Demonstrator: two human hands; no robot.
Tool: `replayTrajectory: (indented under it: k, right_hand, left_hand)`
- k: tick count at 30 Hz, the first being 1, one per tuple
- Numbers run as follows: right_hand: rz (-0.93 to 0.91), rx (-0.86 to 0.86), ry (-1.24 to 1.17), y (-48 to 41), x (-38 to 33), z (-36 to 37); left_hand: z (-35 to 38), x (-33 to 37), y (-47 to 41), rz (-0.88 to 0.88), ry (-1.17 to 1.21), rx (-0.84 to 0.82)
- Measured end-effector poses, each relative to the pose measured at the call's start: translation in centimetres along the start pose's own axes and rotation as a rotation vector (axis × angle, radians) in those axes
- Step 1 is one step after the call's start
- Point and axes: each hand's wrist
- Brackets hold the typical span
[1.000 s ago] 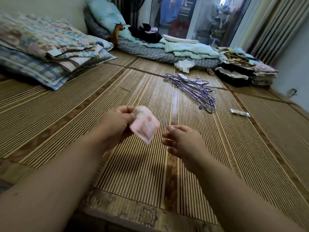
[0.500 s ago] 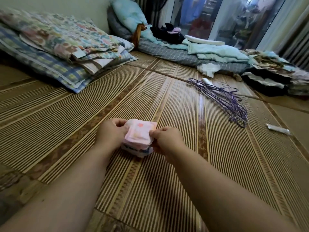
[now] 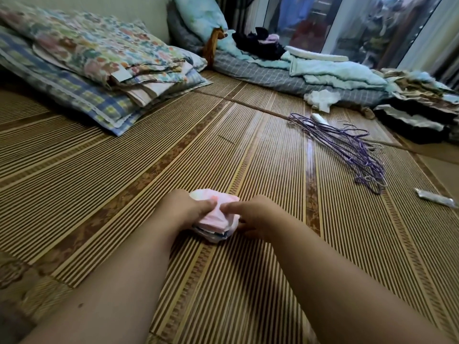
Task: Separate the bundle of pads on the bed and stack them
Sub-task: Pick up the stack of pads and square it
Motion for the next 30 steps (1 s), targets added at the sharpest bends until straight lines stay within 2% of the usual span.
replayTrajectory:
  k: [5, 8, 14, 18, 22, 24, 26, 30]
  right_hand:
    - [0.092, -0.153, 0.052, -0.5, -1.4, 0.4]
    - [0.073, -0.176, 0.080, -0.7, -1.4, 0.9]
    - [-0.136, -0.048, 0.195, -0.3, -0.6, 2.1]
    - [-0.259, -0.090, 0.065, 0.2, 0.3, 2.4]
    - [-0.430, -0.083, -0.106, 1.4, 2.4, 2.1]
    - [-0.529, -0.048, -0.116, 2.4, 4.1, 0.9]
    - [-0.606, 0.008, -0.093, 3.9, 6.2, -1.0]
    - [-0.658, 0.068, -0.108, 8.0, 11.7, -5.3]
  left_hand:
    - [-0.1, 0.2, 0.1, 0.020, -0.037, -0.040]
    - [-0.3, 0.2, 0.2, 0.040, -0.006, -0.086]
    - [-1.2, -0.5, 0.8, 0.130, 0.125, -0.210]
    - [-1.5, -0.9, 1.3, 0.165, 0.169, -0.239]
    - [-1.9, -0.8, 2.1, 0.239, 0.359, -0.356]
    - [-1.7, -0.4, 3.1, 0.319, 0.458, -0.449]
    - [-0.4, 0.4, 4.6, 0.487, 0.489, -0.503]
    - [4.2, 2.6, 8.9, 0.729, 0.361, -0.389]
Point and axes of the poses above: each hand's wrist, its own y-axis away from the middle knuckle, its own z-axis out of the palm, x = y × z, and after that the axes turned 8 degrees about z, right-handed
